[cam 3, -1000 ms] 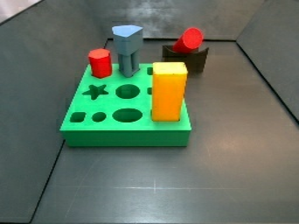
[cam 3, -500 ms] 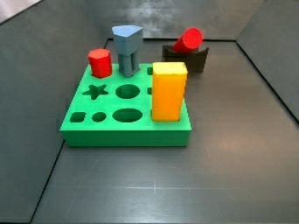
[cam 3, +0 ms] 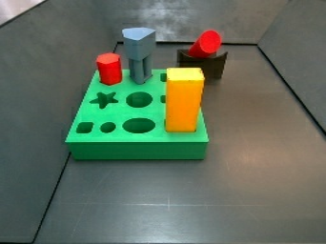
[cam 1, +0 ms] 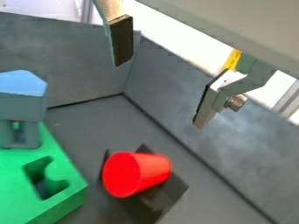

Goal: Pick up the round object. Move up. Place the round object on the fixture. Regrasp the round object. Move to above the board. Insert the round object.
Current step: Regrasp the round object.

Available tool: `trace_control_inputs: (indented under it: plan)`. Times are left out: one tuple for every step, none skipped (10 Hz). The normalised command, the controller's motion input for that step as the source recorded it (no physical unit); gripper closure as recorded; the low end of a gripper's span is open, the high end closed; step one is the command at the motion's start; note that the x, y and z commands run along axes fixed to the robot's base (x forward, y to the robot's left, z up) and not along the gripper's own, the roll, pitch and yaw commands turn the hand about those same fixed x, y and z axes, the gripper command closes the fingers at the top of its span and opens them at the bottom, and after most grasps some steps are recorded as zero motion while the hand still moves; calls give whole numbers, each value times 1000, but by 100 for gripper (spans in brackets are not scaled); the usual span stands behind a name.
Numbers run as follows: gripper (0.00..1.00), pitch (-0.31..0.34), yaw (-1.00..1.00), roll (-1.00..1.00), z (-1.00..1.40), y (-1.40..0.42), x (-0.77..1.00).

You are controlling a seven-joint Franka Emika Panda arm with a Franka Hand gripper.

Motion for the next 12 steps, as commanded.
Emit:
trace_control_inputs:
  plan:
    - [0, 163, 85, 1000, -10, -46, 121]
    - [0, 189, 109, 1000, -9, -48, 125]
    - [0, 218, 145, 1000, -12, -50, 132]
    - [0, 239, 183, 1000, -11, -54, 142]
    - [0, 251, 216, 1000, -12, -56, 152]
    - [0, 232, 260, 851, -13, -58, 175]
    - [0, 185, 280, 623, -15, -61, 199]
    - [0, 145, 285, 456, -14, -65, 220]
    - [0, 108, 279, 312, -13, -54, 240]
    - [0, 67, 268, 232, -4, -47, 247]
    - [0, 32, 255, 200, -11, -52, 237]
    - [0, 8, 232, 190, -14, -61, 226]
